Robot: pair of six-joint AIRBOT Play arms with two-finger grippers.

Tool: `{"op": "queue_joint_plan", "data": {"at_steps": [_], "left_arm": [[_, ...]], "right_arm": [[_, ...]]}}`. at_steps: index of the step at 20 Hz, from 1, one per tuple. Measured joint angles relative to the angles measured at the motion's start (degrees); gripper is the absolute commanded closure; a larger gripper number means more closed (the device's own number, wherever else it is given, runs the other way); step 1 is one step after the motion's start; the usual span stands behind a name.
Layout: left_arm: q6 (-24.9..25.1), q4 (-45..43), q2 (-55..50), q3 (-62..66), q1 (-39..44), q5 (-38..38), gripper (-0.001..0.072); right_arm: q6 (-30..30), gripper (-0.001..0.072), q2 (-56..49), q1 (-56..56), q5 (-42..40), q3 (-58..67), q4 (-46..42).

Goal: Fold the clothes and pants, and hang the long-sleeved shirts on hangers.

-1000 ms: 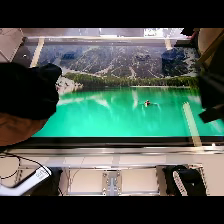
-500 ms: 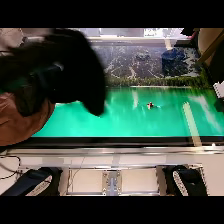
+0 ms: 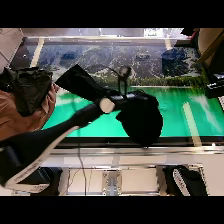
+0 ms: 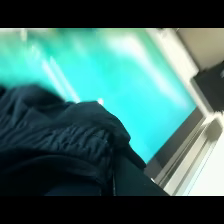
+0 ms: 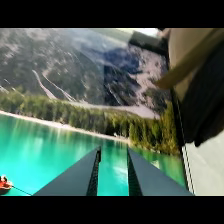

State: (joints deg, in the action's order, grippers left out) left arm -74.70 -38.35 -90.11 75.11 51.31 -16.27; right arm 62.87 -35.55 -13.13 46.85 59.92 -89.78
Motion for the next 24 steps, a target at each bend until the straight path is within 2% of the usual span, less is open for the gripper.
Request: {"op": "queue_joint_plan", "data": {"at_steps": [1,2,4,5,6,7,9,13,16,18,21,24], "left_arm": [[-0.1,0.3,-1.8,0.7,0.6,0.3,0.0299],[0.1,0.5,-2.9,1.6,0.8,0.7,0.0011],[2.3,0.4,-3.2,4.1,-0.7,1.0,0.0010],[3.3,-0.7,-2.3,5.1,-2.4,1.2,0.0070],[4.2,-2.1,-0.8,6.0,-5.0,1.2,0.0170],[4.5,-3.6,0.9,6.6,-8.1,0.6,0.0182],[3.8,-5.8,3.8,7.3,-16.0,-3.6,0.0181],[-0.3,-8.2,4.2,7.3,-28.7,-22.5,0.0181],[-1.0,-8.7,0.6,6.6,-30.5,-30.6,0.0181],[-0.5,-7.9,-2.3,6.3,-29.7,-32.0,0.0181],[-0.2,-6.9,-5.1,6.2,-28.8,-31.3,0.0179],[-0.1,-6.4,-5.4,6.2,-31.1,-29.4,0.0178]], "right_arm": [[0.3,0.0326,-0.8,-1.4,0.5,0.0,0.1],[0.6,0.0292,-1.7,-2.7,1.3,0.0,0.3],[1.7,0.0251,-4.0,-5.5,4.3,0.0,0.9],[2.1,0.0251,-5.5,-6.8,6.3,0.0,1.6],[2.4,0.0251,-7.3,-8.2,8.8,-0.2,3.2],[2.5,0.0251,-9.3,-9.3,11.0,-0.5,5.5],[1.3,0.0249,-14.2,-11.0,14.7,-2.1,11.6],[-2.3,0.0262,-26.1,-11.6,19.4,-6.3,25.7],[-7.6,0.0268,-31.6,-7.7,24.4,-7.3,39.1],[-10.3,0.0267,-32.6,-2.9,24.7,-6.0,44.2],[-10.8,0.0264,-33.5,7.7,19.6,-1.4,43.2],[-8.4,0.0256,-34.8,19.8,12.7,5.1,30.5]]}}
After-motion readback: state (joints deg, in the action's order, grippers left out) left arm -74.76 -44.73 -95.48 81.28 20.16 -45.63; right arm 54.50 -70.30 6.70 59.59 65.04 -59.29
